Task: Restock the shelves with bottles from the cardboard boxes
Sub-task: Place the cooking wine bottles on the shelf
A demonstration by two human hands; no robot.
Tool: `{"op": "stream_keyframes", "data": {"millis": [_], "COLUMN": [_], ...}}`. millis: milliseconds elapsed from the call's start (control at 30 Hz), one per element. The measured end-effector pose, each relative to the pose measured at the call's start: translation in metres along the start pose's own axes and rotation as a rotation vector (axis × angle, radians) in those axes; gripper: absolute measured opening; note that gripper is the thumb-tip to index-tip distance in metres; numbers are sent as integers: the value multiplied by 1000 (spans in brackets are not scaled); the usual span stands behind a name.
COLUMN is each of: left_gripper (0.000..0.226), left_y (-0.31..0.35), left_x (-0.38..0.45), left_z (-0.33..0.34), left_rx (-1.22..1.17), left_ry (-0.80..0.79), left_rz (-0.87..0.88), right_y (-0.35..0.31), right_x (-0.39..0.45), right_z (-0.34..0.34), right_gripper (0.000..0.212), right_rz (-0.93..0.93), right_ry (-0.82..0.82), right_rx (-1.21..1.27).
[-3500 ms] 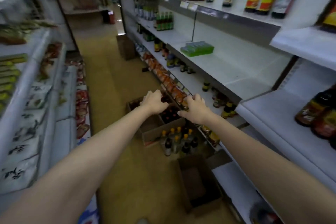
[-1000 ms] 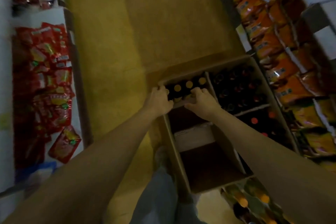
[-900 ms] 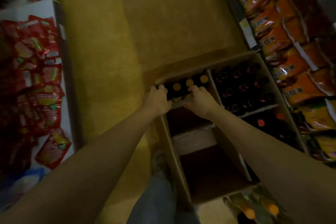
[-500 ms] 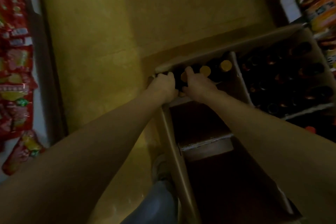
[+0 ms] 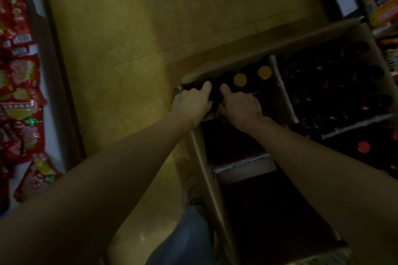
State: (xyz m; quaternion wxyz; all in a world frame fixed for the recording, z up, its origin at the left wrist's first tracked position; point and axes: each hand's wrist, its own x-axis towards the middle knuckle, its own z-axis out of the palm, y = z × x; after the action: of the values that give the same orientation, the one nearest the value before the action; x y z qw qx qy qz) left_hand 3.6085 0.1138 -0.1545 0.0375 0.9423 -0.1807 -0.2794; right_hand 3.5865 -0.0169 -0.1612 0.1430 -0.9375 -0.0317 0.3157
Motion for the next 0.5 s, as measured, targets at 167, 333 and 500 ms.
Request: {"op": "stream_keyframes", "data": {"millis": [167,333,500], "left_gripper": [23,25,25], "left_y": [20,48,84], "left_x": [-30,-74,-138], "left_z": [-36,-81,-145], "left_rx": [-53,-46,-107], "left_ry": [30,65,146], "left_rz": [4,43,-61], "right_y": [2,-1,-12], "right_x": [-47,-107,-182], "right_z": [-30,-80,-144], "right_gripper": [28,34,24], "right_rz": [48,25,30], "right_ry": [55,96,197], "right_rx": [71,61,54]}}
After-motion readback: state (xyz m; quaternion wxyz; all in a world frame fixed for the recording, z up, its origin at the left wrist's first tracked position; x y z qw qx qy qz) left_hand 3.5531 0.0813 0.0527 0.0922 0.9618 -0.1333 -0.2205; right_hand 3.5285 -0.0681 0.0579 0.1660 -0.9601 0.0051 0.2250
